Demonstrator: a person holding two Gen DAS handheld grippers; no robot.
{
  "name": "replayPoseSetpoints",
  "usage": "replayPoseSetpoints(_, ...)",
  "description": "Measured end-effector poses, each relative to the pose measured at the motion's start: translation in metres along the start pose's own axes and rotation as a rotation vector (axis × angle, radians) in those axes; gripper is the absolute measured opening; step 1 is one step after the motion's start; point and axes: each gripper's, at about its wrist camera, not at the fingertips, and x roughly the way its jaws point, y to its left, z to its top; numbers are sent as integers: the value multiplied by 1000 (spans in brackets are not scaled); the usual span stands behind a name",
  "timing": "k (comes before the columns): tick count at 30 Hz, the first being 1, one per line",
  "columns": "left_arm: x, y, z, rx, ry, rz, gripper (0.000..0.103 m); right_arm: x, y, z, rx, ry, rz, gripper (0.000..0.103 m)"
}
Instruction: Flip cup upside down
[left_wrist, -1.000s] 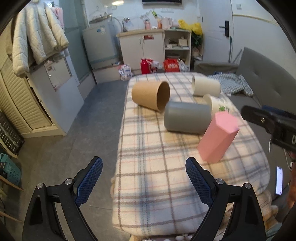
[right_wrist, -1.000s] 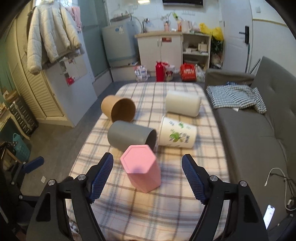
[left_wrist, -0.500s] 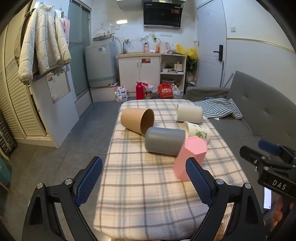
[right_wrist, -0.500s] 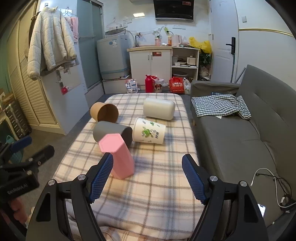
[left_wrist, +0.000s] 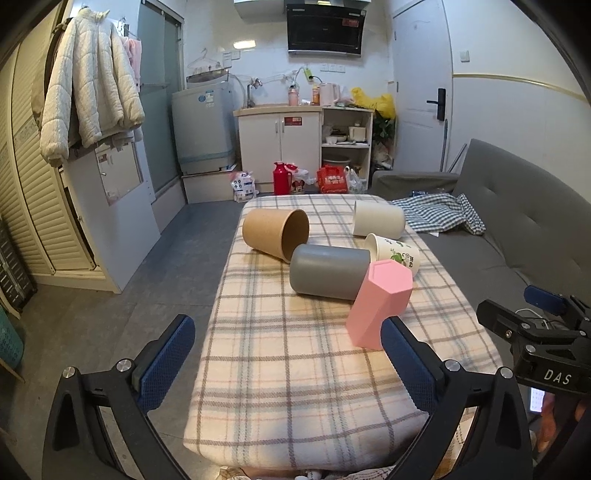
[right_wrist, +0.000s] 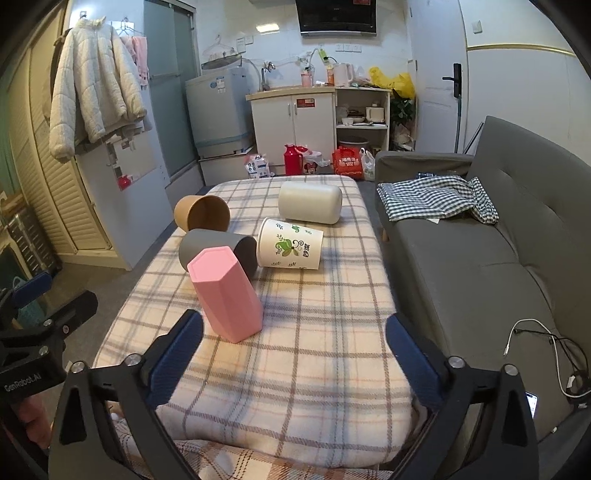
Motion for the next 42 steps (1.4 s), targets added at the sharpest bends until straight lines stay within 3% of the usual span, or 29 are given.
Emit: replayPoseSetpoints(42,11,-1,-5,10,30,16,103,8,-3,-3,-2,16,-19,103)
